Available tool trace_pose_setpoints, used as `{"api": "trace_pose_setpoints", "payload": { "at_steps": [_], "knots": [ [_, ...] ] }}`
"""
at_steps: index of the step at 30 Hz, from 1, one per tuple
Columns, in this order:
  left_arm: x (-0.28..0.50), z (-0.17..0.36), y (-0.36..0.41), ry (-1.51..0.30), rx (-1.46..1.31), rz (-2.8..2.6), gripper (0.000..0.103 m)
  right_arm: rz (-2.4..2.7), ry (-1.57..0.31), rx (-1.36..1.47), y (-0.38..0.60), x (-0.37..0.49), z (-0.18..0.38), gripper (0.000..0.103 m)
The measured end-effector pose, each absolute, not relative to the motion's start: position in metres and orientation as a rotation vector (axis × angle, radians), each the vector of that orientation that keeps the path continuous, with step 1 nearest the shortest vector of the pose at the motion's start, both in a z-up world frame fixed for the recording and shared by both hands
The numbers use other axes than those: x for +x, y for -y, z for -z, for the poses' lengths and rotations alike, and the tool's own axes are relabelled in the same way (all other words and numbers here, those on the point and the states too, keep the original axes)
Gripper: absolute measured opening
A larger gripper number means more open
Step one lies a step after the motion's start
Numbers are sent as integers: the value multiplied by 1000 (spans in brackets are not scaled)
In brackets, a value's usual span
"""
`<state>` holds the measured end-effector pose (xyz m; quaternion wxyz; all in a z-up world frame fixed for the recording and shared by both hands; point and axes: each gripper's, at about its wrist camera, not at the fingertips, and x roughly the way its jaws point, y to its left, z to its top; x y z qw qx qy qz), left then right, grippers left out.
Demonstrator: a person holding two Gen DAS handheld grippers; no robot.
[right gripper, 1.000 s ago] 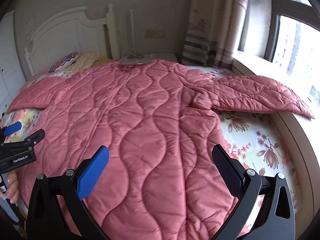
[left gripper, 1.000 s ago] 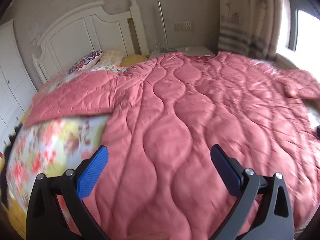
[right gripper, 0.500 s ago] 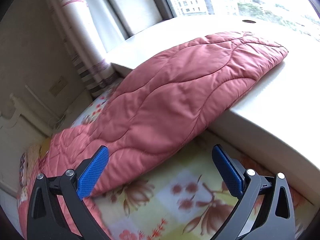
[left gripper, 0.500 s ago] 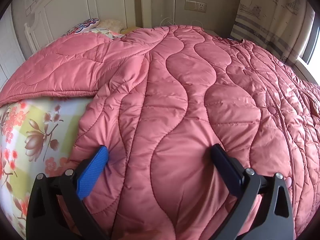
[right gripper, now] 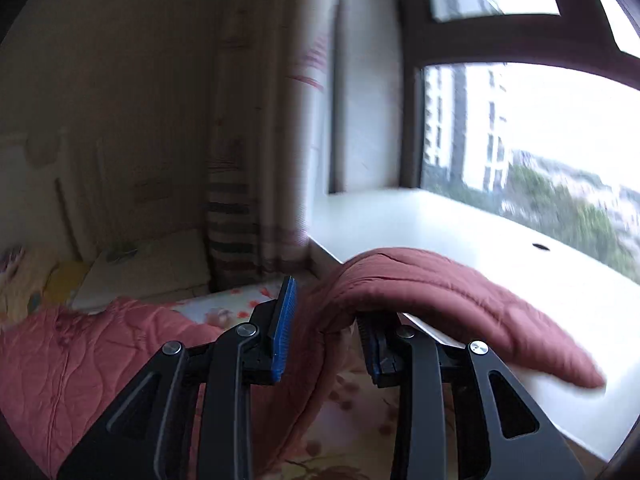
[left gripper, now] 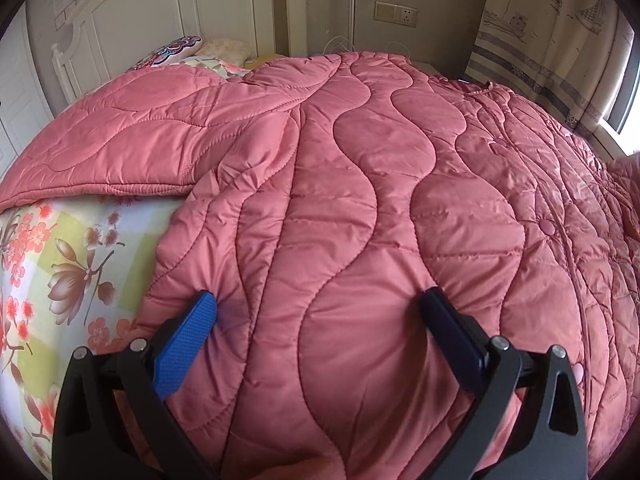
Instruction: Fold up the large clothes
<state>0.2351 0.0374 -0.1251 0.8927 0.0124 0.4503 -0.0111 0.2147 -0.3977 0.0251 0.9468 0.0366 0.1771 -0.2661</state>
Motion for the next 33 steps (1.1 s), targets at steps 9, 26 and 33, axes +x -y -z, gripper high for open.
{"api": "trace_pose_setpoints", "payload": {
  "at_steps": [9,26,33],
  "knots": [
    [234,125,-38,-932,21,26,101,74,-642,-774,153,262,79,93],
    [237,113,-31,-1010,54,43,101,167,-840,370,391,266,82,92],
    [293,61,-1,-851,-73,209,101,207,-774,425,398,270,84,92]
  ]
}}
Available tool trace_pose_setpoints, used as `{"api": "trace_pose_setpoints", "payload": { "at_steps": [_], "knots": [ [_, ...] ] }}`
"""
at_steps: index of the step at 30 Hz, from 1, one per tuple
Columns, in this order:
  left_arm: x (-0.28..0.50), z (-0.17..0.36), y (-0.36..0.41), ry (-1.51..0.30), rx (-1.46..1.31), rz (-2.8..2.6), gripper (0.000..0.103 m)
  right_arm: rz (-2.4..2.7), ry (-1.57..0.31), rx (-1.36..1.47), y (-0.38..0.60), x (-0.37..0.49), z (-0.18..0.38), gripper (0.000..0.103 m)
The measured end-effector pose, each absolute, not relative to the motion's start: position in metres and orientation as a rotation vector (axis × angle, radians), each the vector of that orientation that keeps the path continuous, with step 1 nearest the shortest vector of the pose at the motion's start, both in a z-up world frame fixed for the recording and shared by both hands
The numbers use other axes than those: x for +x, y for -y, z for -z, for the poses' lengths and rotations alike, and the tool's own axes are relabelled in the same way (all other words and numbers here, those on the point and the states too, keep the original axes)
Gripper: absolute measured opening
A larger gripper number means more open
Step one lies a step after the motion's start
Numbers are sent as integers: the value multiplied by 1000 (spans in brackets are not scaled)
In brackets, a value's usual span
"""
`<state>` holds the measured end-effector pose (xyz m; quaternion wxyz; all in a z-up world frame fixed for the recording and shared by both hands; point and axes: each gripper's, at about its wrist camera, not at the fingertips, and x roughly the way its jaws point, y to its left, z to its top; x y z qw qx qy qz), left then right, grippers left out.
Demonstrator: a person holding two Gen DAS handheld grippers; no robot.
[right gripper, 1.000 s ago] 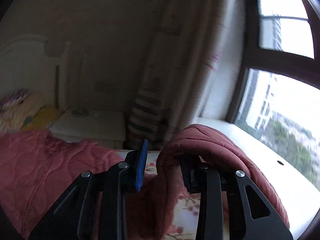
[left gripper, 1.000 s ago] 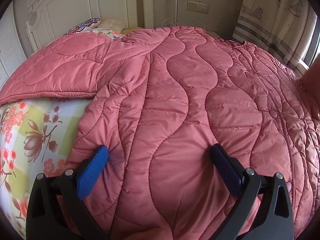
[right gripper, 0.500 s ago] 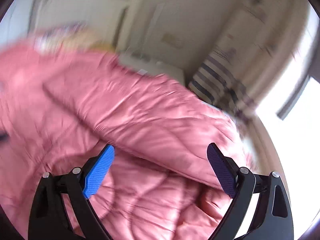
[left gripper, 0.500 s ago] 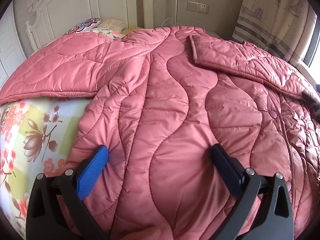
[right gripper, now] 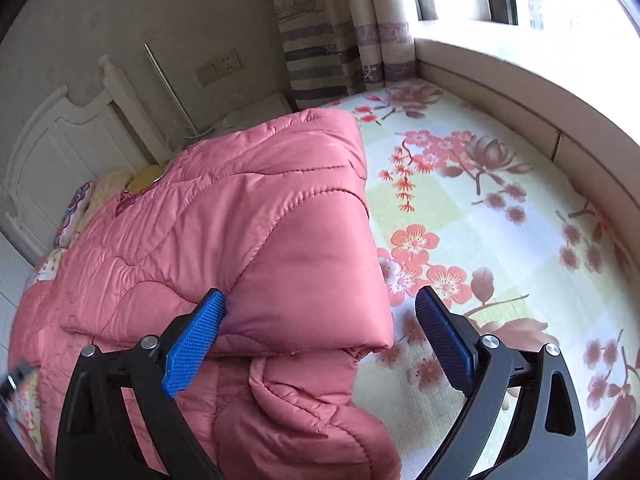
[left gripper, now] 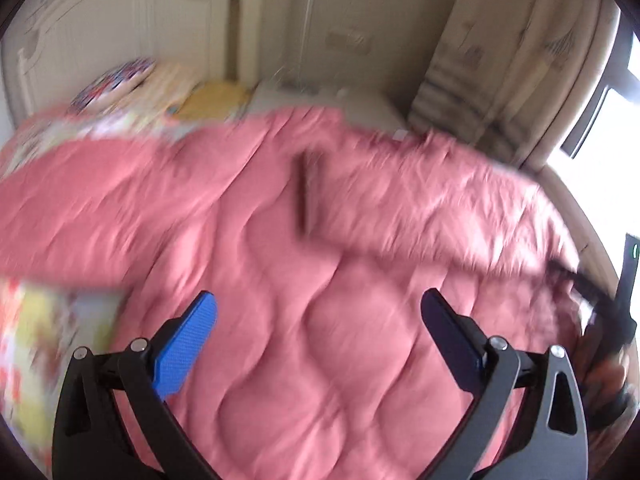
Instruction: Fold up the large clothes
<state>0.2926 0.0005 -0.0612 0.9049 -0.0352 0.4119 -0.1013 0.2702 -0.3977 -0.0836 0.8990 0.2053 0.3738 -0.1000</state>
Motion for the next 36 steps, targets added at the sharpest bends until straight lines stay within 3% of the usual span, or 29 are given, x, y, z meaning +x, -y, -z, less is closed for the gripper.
{"api": "trace_pose_setpoints", "payload": {
  "at_steps": [3,5,6,8,9,10,11,13,18,20,21,22,24,26,30,36],
  "knots": [
    [337,71,10,-853,-99,142,100,231,-723,408,389,250,83,92],
    [368,91,16,-903,-118,113,94,244,-702,416,391,244,81,92],
    [376,100,19,-934,-126,111,73,250,-699,418,391,245,81,92],
    [376,110,27,-926,-117,120,59,259,-697,411,394,240,80,92],
    [373,108,31,-910,-102,140,31,259,-696,406,394,238,79,92],
    [367,104,33,-900,-92,141,17,260,-696,400,393,239,78,92],
    [355,98,30,-876,-112,130,10,262,-694,396,392,236,78,92],
    [334,89,20,-855,-171,156,7,264,-688,389,390,235,76,92],
    [295,93,0,-866,-159,156,7,264,-693,363,385,235,76,92],
    [295,106,-1,-888,-117,141,13,265,-700,358,384,237,77,92],
    [299,108,-4,-883,-117,116,27,264,-701,359,384,237,77,92],
    [296,106,-10,-870,-132,97,49,265,-701,359,384,237,77,92],
    [295,89,-16,-812,-171,48,76,267,-702,360,384,237,78,92],
    [288,66,-12,-709,-187,56,78,270,-704,356,384,237,78,92],
    [284,46,41,-634,37,170,89,274,-711,350,384,239,78,93],
    [314,109,86,-839,239,175,97,278,-714,345,383,240,78,93]
  ]
}}
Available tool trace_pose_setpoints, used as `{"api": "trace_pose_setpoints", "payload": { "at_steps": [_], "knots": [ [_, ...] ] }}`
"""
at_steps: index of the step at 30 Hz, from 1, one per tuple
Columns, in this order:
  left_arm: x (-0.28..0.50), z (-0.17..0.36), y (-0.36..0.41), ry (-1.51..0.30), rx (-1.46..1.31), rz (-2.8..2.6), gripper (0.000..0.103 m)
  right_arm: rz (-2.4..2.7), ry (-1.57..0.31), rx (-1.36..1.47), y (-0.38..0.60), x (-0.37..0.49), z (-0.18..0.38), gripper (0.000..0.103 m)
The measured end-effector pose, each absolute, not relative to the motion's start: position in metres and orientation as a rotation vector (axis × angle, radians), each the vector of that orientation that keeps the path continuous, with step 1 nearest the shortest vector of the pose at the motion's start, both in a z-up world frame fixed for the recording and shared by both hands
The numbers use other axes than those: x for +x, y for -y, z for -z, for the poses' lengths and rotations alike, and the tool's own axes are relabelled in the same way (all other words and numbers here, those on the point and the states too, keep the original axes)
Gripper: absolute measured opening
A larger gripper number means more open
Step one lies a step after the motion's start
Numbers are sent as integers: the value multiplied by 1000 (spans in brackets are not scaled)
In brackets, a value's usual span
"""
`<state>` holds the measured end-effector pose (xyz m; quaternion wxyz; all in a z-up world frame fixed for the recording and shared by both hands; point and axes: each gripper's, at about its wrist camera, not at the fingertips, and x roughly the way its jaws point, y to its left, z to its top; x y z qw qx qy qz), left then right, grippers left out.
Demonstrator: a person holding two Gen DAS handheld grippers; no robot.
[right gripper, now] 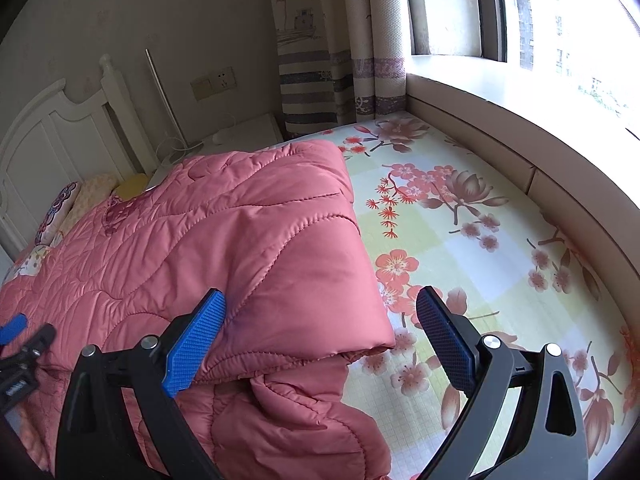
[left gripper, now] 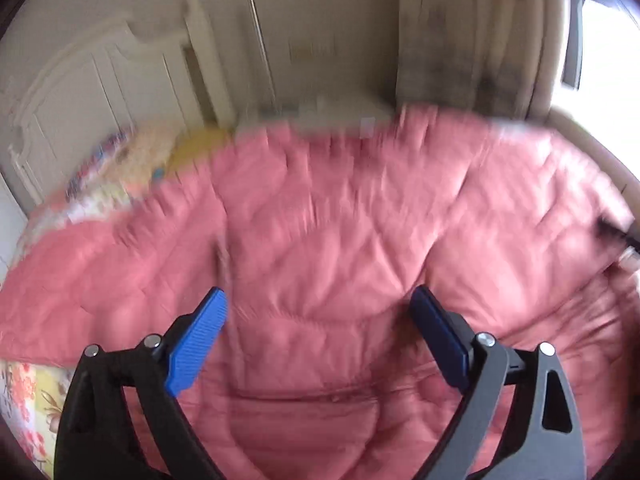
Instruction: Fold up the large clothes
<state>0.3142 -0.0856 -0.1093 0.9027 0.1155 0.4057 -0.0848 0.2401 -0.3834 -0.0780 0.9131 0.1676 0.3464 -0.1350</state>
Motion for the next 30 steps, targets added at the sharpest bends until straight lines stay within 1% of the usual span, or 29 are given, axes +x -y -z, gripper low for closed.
{"api": "trace_pose_setpoints", "payload": {
  "at_steps": [1,4,8,11,13,15,16,17,18,19,20,23,27,29,30],
  "knots": [
    [319,118,81,-862,203,182,101,276,-714,346,384,241,78,93],
    [326,122,55,-912,52,230,101,280,-717,343,384,243,79,93],
    [328,123,57,-910,57,235,101,320,-717,295,378,243,76,93],
    [327,123,57,-908,56,233,101,357,-675,151,360,245,56,93],
    [324,122,57,-907,58,233,101,306,-654,120,351,249,41,93],
    [323,121,58,-907,57,233,101,213,-696,103,342,263,37,93],
    [323,121,58,-907,55,233,101,155,-749,89,337,274,42,93],
    [323,122,58,-906,57,233,101,117,-811,63,331,286,52,94],
    [324,122,58,-906,56,233,101,119,-867,17,326,295,65,98],
    [323,121,57,-905,54,235,101,127,-922,-34,321,303,80,98],
    [322,121,56,-905,53,234,101,122,-928,-39,320,305,85,98],
    [323,121,56,-906,52,233,101,142,-912,-15,324,307,67,98],
    [323,122,57,-907,52,232,101,146,-804,-19,332,324,38,98],
    [324,122,57,-907,49,233,101,118,-790,-25,340,350,43,98],
    [324,122,57,-907,49,233,101,141,-847,-34,347,366,54,98]
  ]
}}
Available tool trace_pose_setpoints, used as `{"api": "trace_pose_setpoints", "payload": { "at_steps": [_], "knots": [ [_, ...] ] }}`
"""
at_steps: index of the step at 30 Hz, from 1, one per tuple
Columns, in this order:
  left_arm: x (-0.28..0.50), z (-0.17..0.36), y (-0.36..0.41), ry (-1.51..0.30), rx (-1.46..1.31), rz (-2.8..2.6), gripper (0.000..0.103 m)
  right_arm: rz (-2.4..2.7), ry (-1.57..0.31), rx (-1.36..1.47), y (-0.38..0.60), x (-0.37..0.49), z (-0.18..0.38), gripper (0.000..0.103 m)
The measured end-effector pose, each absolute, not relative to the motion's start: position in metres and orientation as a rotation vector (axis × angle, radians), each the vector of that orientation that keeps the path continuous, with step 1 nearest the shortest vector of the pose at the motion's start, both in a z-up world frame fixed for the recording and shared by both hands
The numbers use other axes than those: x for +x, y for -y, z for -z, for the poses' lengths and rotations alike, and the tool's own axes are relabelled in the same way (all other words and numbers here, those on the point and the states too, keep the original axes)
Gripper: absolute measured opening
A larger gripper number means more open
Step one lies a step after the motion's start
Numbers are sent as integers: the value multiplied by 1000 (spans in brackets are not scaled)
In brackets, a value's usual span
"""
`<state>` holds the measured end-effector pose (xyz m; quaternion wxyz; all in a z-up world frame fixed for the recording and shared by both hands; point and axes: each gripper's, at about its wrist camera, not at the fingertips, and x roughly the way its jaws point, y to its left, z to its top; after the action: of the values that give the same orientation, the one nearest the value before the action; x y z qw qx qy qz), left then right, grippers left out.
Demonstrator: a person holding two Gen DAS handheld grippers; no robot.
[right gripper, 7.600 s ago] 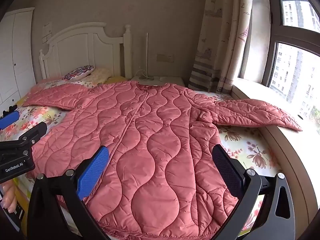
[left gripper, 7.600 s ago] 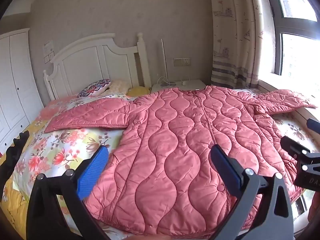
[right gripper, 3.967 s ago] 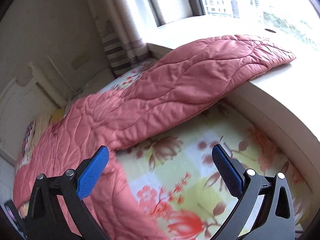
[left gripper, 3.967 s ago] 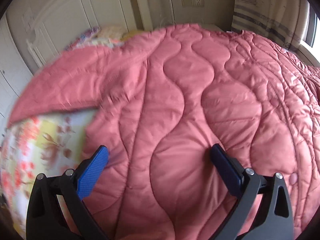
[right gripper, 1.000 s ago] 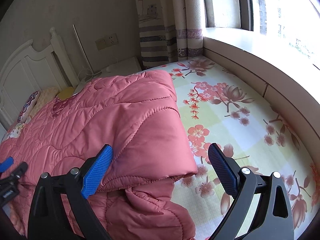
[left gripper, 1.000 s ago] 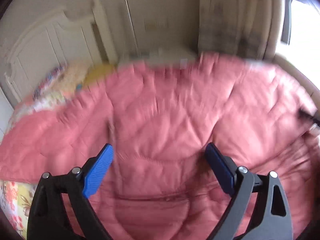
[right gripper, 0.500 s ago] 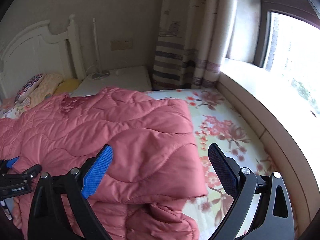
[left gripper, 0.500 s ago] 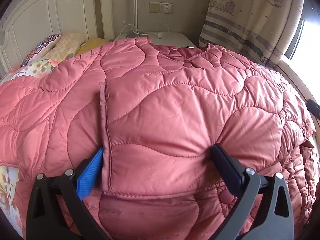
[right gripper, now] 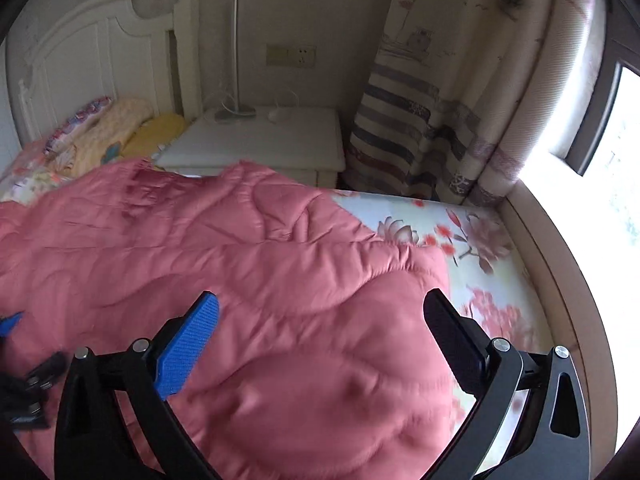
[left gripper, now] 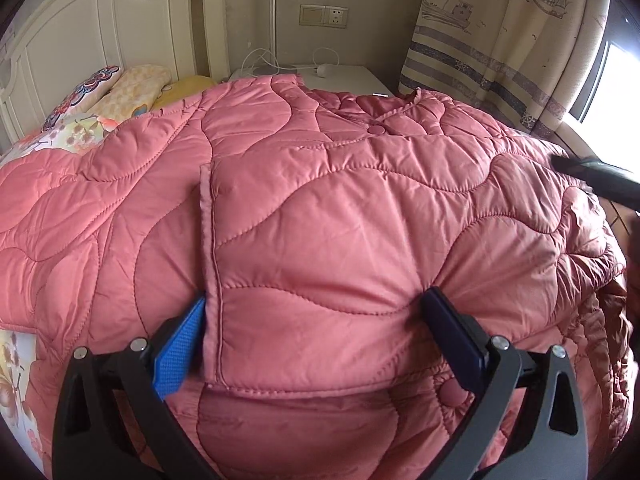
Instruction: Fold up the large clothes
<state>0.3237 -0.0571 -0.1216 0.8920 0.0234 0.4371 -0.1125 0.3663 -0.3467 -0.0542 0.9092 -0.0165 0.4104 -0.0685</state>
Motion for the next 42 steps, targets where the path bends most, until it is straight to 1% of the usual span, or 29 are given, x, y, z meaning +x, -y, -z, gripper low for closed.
{"api": "trace_pose_setpoints", "payload": {
  "at_steps": [1,2,3,6,9,11,13,14,17,20,24,25,27,29,31,33,38,41,42],
  "knots": [
    [324,122,57,-907,47,236,101,157,-956,-14,356,384,74,98],
    [324,122,56,-907,43,236,101,122,-1017,74,367,392,86,99],
    [324,122,56,-907,40,237,101,124,-997,117,373,391,82,98],
    [324,122,55,-907,39,237,101,184,-970,116,370,373,64,98],
    [324,122,55,-906,38,238,101,90,-870,131,352,331,47,98],
    [323,122,55,-906,39,237,101,69,-872,54,333,312,58,98],
    [323,122,56,-906,38,238,101,73,-932,-23,320,312,80,99],
    [323,122,56,-906,39,238,101,84,-923,-39,318,310,87,99],
    [324,123,55,-906,34,239,101,145,-932,-9,315,303,72,98],
    [324,122,55,-905,34,238,101,118,-884,12,301,279,61,98],
    [324,122,55,-903,32,239,101,140,-927,-56,273,264,93,99],
    [323,122,54,-901,26,244,101,143,-904,-24,276,262,92,99],
    [317,115,45,-888,4,241,101,125,-925,9,280,263,90,99],
    [302,99,24,-831,-49,211,101,115,-930,35,285,263,90,99],
    [281,80,-18,-732,-148,202,101,123,-924,19,283,262,89,99],
    [274,73,-65,-710,-232,145,101,132,-918,3,280,259,88,99],
    [278,90,-190,-766,-511,-117,101,129,-917,9,282,257,91,99],
    [274,107,-254,-752,-730,-224,100,127,-918,12,283,258,91,99],
    [273,110,-269,-718,-808,-189,100,126,-919,15,283,257,91,99]
  ]
}}
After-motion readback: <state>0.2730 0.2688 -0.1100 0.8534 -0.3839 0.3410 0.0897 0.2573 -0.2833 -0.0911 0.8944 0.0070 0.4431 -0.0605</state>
